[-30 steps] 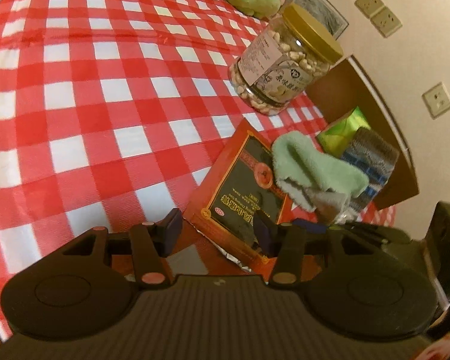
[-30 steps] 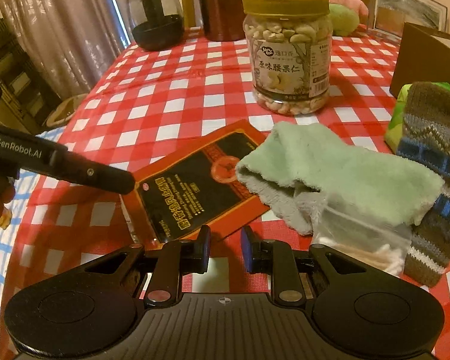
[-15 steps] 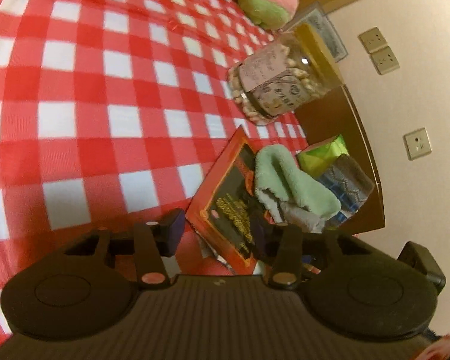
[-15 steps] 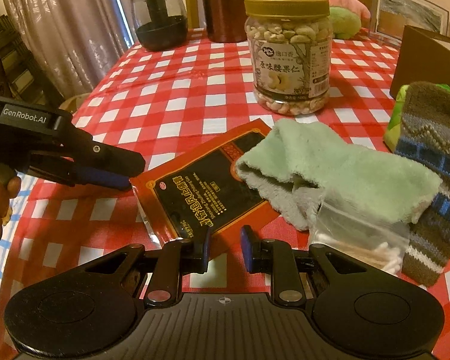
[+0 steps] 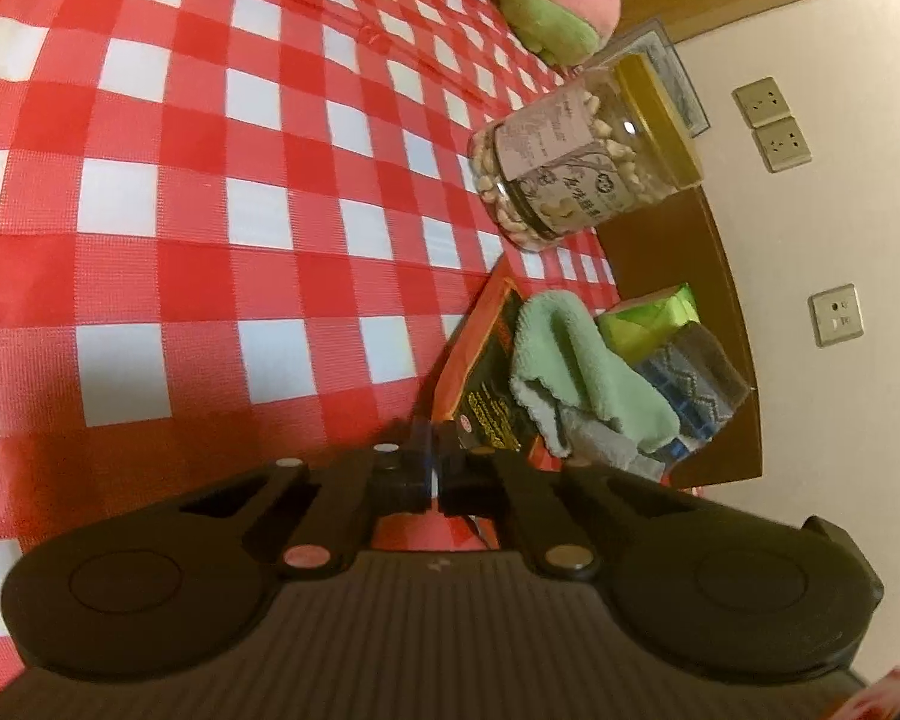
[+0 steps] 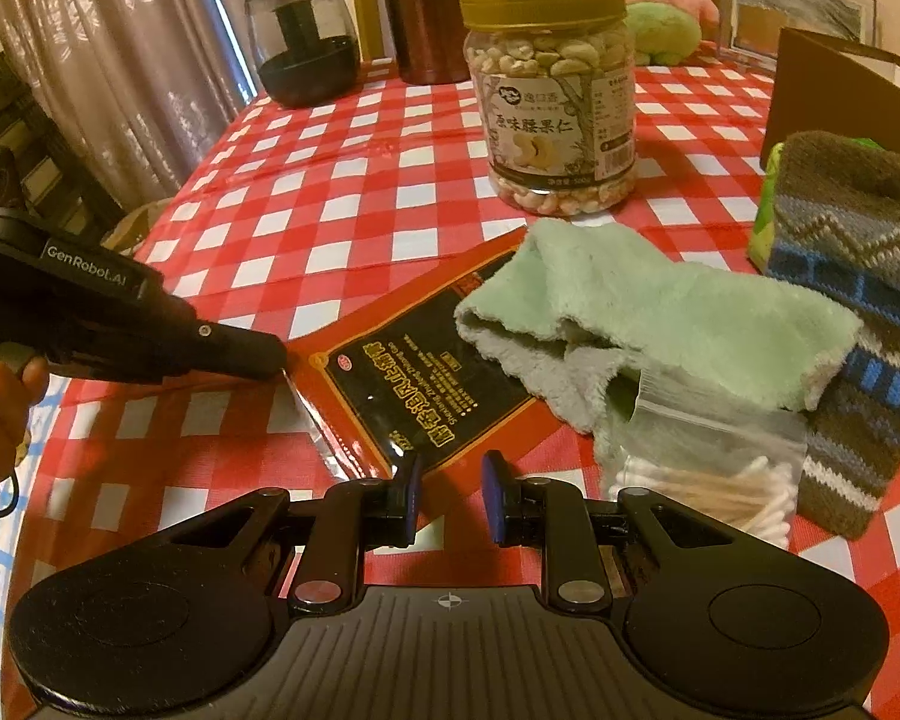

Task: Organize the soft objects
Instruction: 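Grasp the edge of the orange-and-black card packet with the left gripper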

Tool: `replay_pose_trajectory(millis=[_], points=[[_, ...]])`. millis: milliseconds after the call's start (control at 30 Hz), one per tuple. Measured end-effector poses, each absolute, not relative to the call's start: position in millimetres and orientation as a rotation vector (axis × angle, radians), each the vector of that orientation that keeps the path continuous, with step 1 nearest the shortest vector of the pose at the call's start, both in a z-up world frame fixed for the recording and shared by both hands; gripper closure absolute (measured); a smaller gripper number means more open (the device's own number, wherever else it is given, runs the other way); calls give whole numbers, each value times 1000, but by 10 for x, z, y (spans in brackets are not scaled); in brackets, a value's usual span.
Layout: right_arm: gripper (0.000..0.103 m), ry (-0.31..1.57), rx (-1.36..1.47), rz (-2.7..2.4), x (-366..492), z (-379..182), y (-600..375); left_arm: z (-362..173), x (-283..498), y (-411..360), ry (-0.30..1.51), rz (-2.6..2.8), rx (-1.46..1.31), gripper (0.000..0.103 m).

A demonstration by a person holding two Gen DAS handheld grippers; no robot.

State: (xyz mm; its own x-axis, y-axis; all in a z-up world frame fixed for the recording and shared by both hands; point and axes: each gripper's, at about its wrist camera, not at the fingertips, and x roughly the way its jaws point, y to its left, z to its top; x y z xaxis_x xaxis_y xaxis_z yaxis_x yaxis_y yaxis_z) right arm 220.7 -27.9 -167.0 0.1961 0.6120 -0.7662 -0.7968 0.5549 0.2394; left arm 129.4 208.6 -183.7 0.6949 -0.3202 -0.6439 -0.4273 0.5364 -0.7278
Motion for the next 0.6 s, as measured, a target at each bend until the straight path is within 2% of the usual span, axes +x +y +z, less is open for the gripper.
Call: replay_pose_trajectory(millis=[200, 400, 467, 600], points=[[79, 969, -190, 1005, 2189, -1646, -353, -1720, 1296, 1979, 834, 46, -990, 103], [79, 905, -211, 1065, 2082, -1505, -398, -1629, 1316, 1911, 825, 26, -976, 103], [77, 871, -232, 1092, 2018, -1453, -399, -1601, 1326, 1894, 821, 22, -975, 103], [69, 810, -316, 1121, 1886, -1421, -352, -1543, 1346, 1864, 810, 16, -975, 103]])
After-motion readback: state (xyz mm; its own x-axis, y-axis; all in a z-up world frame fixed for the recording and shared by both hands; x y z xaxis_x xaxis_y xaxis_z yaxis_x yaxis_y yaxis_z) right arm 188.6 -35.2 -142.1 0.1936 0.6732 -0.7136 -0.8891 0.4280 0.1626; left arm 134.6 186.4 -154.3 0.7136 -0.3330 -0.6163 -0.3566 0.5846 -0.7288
